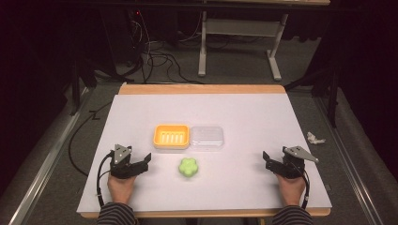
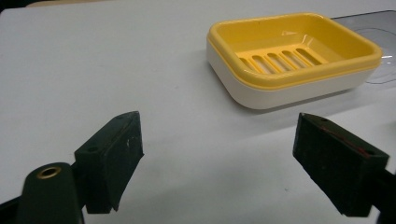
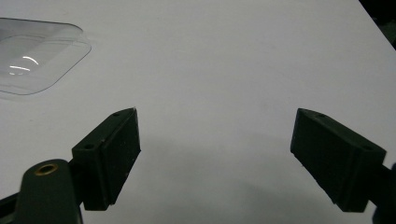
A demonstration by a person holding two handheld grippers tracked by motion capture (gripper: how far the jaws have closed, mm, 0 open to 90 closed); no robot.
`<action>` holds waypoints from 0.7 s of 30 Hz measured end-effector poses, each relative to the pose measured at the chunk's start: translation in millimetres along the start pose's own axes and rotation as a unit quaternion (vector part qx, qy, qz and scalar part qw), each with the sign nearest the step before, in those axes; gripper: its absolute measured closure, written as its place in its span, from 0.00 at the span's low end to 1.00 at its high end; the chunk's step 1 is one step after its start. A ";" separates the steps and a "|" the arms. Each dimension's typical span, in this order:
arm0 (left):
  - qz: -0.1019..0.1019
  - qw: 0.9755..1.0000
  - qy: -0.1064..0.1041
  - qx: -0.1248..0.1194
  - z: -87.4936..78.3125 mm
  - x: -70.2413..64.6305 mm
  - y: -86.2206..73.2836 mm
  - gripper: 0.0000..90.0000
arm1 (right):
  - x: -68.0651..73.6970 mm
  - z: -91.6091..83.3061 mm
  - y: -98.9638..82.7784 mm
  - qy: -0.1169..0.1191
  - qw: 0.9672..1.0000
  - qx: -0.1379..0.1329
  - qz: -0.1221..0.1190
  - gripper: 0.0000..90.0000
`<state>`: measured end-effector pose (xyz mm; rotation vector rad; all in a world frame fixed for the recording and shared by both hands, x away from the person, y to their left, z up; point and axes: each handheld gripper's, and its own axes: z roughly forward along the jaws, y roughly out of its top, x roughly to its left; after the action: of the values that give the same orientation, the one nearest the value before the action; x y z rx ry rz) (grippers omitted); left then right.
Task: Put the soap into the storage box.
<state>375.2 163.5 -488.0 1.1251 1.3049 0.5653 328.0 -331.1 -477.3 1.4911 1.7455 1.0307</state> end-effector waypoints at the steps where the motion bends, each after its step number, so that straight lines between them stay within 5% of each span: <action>1: 0.001 1.000 0.003 -0.001 0.4 0.3 -0.1 0.20 | -0.2 -0.1 0.1 0.000 1.000 0.001 0.001 0.18; 6: -0.015 1.000 0.009 -0.002 2.1 2.2 1.7 0.22 | -1.3 -0.9 -0.2 0.001 1.000 -0.003 0.004 0.18; 21: -0.017 1.000 0.018 0.006 3.5 3.4 3.5 0.21 | -1.3 -1.3 -0.4 0.005 1.000 -0.005 0.004 0.19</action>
<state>380.1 166.6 -486.9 1.1062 1.3578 0.5554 326.9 -332.6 -476.9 1.4908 1.7398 1.0524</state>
